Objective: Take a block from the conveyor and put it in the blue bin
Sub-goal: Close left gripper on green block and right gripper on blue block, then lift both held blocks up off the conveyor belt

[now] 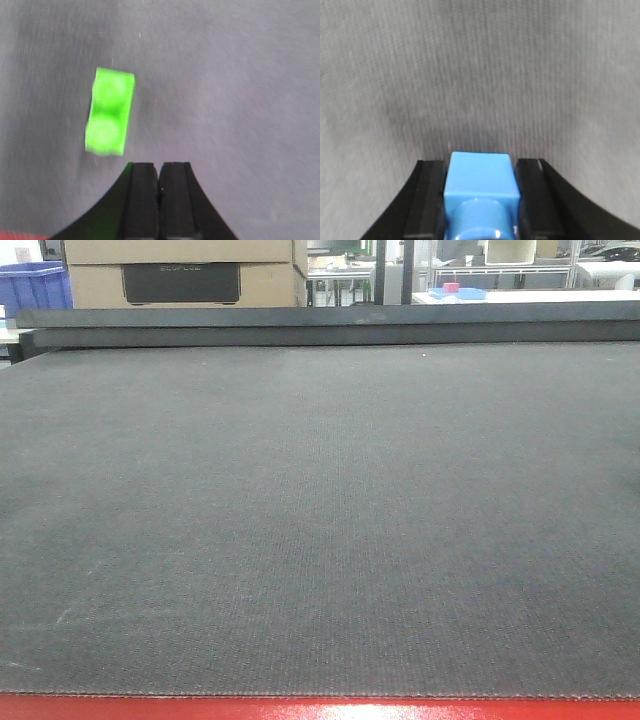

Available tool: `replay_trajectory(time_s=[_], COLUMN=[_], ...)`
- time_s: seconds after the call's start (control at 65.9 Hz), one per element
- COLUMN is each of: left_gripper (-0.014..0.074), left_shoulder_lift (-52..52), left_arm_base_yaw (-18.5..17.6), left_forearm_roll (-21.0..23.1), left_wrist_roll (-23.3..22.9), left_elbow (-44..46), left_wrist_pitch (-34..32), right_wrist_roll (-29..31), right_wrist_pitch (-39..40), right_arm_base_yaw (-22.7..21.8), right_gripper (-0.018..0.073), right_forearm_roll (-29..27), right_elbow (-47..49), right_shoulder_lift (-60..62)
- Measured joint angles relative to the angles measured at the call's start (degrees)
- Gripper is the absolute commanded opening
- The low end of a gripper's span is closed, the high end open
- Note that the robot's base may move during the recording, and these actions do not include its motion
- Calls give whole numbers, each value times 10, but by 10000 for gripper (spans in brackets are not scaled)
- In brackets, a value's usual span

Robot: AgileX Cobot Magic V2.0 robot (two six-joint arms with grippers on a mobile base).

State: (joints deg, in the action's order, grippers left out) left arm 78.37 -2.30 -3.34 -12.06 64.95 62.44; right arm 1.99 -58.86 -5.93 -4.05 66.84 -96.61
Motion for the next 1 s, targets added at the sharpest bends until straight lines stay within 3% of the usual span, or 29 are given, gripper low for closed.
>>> replay_trajectory(time_s=[0.091,0.273,0.379,0.713,1.001], left_gripper=[-28,316,426,414,400], left_shoulder_lift=[31,73,84,100,137], left_arm_base_yaw=[0,0,3,43,46], left_forearm_roll=[-8,-31,-41,-45,-44], left_wrist_roll=[19,41,44,45,45], left_elbow=[13,14,9,-71,-81], left_wrist_pitch=[-2,-13,-34,-120,-160], right_wrist_roll=[0,1,1,1,1], right_wrist_pitch=[0,-1,-5,-12,-12], right_arm_base_yaw=[0,0,0,0,0], right_gripper=[-167,-167,-167,-167,-167], right_forearm_roll=[-2,-9,-9,-9,-12], right_elbow=[0,0,0,0,0], right_shoulder_lift=[28,87,108,115,115])
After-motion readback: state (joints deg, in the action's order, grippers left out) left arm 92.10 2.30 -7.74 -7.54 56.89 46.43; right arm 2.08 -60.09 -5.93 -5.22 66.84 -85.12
